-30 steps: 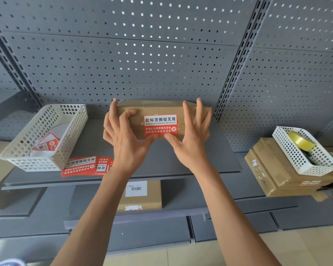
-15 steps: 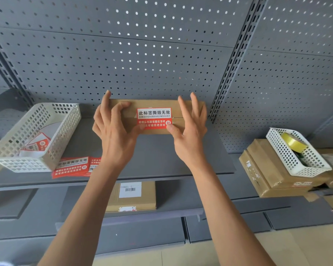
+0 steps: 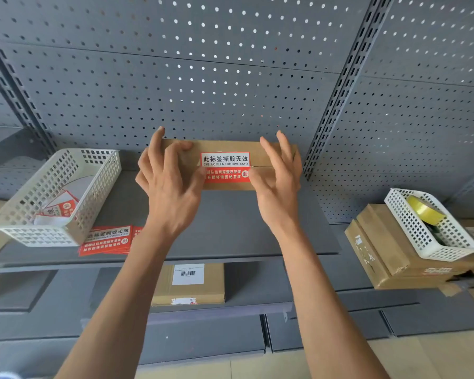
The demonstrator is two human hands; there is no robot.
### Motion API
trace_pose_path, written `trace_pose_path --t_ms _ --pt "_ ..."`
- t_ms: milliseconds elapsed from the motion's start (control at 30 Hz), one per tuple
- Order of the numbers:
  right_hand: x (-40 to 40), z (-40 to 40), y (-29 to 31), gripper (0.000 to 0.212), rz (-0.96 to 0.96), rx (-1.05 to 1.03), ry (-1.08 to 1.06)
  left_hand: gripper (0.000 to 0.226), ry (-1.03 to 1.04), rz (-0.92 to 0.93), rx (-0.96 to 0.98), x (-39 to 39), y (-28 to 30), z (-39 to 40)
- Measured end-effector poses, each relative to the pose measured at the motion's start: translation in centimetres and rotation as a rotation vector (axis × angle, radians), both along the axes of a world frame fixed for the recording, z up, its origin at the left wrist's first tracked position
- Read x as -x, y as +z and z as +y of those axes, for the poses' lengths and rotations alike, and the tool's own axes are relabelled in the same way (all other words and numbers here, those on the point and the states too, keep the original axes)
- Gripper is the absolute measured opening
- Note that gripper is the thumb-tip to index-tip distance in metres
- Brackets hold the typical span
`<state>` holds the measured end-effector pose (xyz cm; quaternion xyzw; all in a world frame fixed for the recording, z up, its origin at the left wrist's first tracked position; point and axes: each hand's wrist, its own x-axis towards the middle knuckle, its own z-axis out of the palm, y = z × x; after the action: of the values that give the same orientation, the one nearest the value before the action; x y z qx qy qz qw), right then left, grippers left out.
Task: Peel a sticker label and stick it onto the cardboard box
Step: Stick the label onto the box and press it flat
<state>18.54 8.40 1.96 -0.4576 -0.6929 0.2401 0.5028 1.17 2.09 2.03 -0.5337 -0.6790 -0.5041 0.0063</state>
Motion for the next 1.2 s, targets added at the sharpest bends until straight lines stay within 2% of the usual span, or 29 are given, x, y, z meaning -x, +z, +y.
trace_pose_path --t_ms 67,200,400,733,1200 --pt "1.8 -0.3 0.7 0.046 0.003 -0.013 -0.165 0.031 0.11 -0.067 -0.013 -1.2 0.5 0.8" --pt "4.8 -0.2 1.0 0.056 -0.152 -0.088 -0.436 0.044 0.305 -0.066 -0.019 -2.9 1.1 2.5" --pt "5.7 0.7 0.7 0.061 -0.223 -0.155 -0.578 0.055 0.429 0.028 -0.038 -3.0 1.0 3.6" --pt "5.8 1.0 0.4 0.061 -0.263 -0.184 -0.628 0.053 0.447 0.057 -0.03 -2.9 0.8 3.9" --pt "5.4 1.4 0.3 0.036 -0.128 -0.162 -0.553 0.03 0.417 0.015 -0.065 -2.5 0.4 4.0"
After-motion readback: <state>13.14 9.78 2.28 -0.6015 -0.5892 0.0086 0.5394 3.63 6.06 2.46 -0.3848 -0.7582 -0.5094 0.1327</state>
